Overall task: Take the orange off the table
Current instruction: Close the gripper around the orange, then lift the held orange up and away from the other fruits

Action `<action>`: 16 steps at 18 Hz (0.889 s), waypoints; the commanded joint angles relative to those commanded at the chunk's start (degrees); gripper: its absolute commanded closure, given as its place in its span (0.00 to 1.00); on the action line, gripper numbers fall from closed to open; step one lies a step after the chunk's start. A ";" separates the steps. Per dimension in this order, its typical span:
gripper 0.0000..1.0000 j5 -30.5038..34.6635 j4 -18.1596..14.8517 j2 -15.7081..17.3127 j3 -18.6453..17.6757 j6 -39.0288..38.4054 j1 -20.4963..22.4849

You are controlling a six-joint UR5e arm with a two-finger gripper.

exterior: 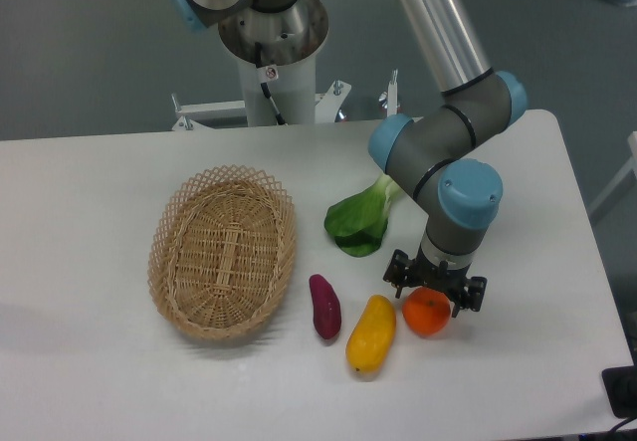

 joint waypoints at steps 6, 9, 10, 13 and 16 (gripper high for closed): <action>0.48 1.42 0.00 -0.44 1.84 -2.54 -0.62; 0.49 1.16 0.00 0.08 2.38 -3.08 -0.53; 0.49 0.98 -0.09 0.78 2.46 -2.82 -0.18; 0.49 1.16 -0.35 2.45 2.90 -2.11 1.39; 0.49 0.54 -0.79 4.47 2.99 2.17 3.34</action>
